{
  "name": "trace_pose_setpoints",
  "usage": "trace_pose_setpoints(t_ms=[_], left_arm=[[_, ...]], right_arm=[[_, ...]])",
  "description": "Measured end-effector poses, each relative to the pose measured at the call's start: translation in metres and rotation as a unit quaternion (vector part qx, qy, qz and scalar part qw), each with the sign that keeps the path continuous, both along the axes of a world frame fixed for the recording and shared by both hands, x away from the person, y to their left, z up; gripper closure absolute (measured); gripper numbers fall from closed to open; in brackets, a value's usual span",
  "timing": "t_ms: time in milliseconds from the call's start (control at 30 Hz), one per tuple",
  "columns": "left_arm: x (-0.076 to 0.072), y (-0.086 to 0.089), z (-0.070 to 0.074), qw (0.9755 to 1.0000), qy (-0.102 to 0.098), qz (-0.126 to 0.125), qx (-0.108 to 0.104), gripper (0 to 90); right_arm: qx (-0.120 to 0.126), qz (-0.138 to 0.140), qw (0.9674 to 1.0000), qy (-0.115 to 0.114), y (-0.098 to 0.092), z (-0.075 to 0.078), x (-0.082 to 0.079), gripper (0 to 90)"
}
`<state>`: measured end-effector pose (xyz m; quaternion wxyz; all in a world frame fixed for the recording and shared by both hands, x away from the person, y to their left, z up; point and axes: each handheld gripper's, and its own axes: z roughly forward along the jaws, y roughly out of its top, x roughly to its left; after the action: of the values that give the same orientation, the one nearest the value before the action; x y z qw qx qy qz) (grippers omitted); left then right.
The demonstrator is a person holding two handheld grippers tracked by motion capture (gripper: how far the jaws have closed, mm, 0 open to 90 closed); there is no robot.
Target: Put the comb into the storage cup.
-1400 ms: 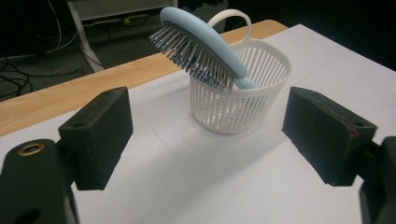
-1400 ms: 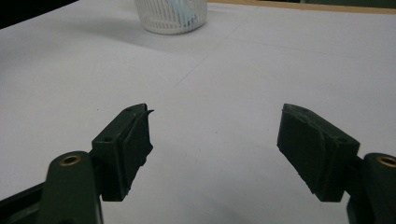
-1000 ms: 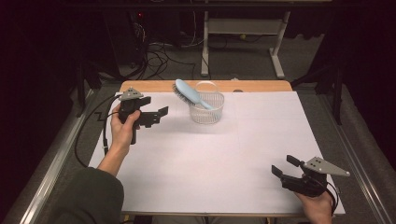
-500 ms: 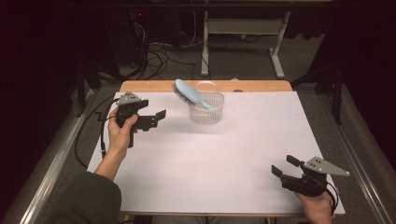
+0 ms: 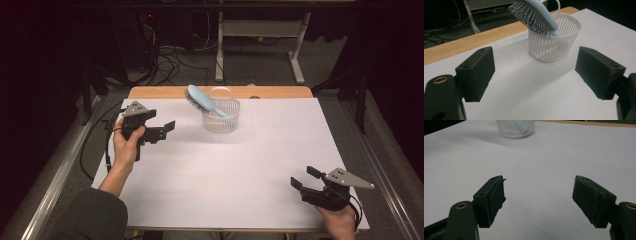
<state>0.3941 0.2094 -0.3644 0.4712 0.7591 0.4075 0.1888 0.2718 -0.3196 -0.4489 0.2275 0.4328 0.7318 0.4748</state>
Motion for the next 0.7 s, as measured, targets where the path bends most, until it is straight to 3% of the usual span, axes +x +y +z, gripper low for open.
trace_pose_setpoints(t_ms=[700], left_arm=[[-0.011, 0.013, -0.003, 0.9999, -0.004, 0.01, -0.01, 16.4]], right_arm=[[0.0, 0.0, 1.0, 0.0, 0.0, 0.0, 0.0, 26.4]])
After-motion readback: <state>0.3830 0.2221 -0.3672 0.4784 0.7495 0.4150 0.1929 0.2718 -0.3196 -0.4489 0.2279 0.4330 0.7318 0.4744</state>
